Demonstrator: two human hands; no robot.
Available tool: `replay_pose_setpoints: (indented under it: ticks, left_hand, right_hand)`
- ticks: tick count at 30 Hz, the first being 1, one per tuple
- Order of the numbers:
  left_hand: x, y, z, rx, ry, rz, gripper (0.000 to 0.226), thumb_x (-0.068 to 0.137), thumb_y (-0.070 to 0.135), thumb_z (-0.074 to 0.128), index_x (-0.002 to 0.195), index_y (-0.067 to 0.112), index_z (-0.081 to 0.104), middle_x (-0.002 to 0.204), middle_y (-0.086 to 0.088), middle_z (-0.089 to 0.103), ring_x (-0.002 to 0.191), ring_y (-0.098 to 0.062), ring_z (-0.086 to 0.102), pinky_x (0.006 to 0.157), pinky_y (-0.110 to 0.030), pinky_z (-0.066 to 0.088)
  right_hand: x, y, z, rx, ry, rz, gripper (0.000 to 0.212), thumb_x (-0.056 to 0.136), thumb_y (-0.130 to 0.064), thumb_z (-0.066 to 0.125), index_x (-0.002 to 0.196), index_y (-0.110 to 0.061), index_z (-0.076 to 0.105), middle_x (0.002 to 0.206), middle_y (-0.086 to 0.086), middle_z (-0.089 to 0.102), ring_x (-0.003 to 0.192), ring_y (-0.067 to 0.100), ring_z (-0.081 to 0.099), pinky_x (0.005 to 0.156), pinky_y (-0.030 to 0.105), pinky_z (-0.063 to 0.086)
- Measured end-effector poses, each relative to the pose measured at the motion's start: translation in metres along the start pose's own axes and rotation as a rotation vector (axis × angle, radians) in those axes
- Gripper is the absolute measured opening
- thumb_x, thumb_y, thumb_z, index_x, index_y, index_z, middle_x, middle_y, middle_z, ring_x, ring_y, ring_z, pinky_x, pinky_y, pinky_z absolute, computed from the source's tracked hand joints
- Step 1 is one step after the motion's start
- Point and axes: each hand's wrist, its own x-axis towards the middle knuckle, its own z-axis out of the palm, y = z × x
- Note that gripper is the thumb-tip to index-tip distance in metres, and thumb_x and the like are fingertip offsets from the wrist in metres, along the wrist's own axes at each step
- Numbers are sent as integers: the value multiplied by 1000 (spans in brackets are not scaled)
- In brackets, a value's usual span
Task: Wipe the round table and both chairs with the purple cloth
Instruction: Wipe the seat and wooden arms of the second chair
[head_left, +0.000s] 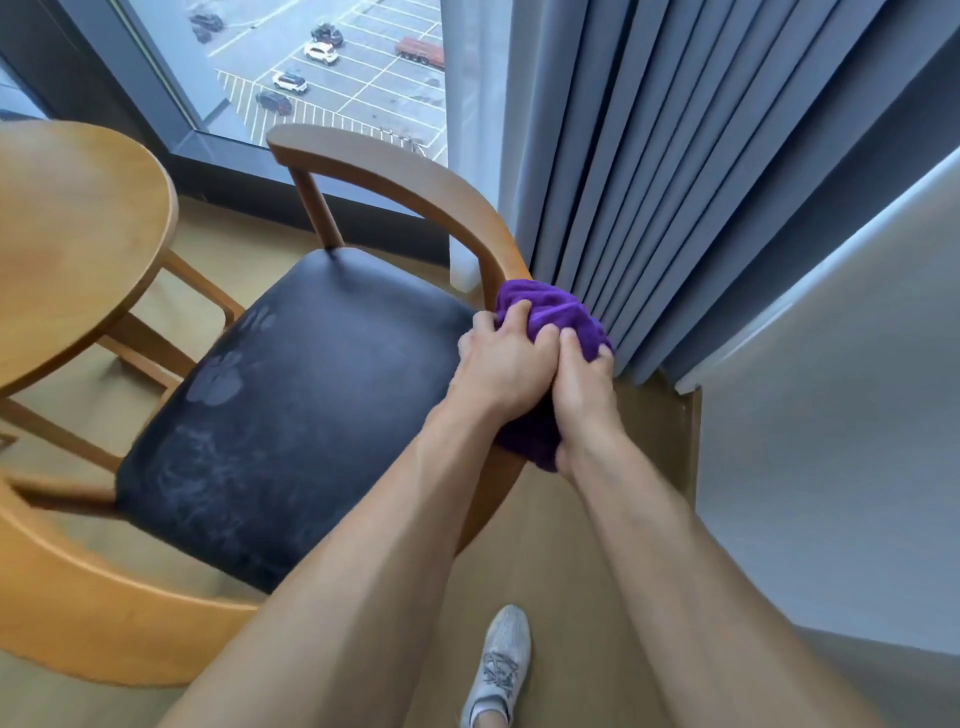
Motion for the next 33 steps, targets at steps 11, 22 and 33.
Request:
replay_pose_setpoints:
  ticks: [11, 22, 33]
  left_hand:
    - [15, -7, -4, -187, -21, -60, 49, 96, 41, 38, 139, 20, 46, 132, -7, 60, 116, -27, 57, 105, -45, 44]
    - [-132, -98, -15, 5, 71, 168, 46, 88, 64, 32, 105, 32, 60, 88, 7, 71, 84, -20, 64, 80, -43, 52]
    - [-101, -54, -21, -175, -99, 211, 34, 104, 39, 38, 137, 45, 45, 130, 24, 57, 119, 2, 52, 101, -23, 38]
  right_hand:
    - [17, -8, -2, 41, -221, -17, 36, 96, -42, 53, 128, -29, 62, 115, 4, 70, 102, 24, 68, 89, 41, 58]
    - [-131, 104, 37, 66, 224, -469, 68, 91, -52, 34, 153, -23, 32, 156, -8, 37, 140, 1, 37, 116, 25, 30]
    - [-80, 70, 10, 11, 58, -480, 65, 91, -50, 40, 154, -32, 30, 154, -7, 42, 139, 7, 41, 116, 31, 33]
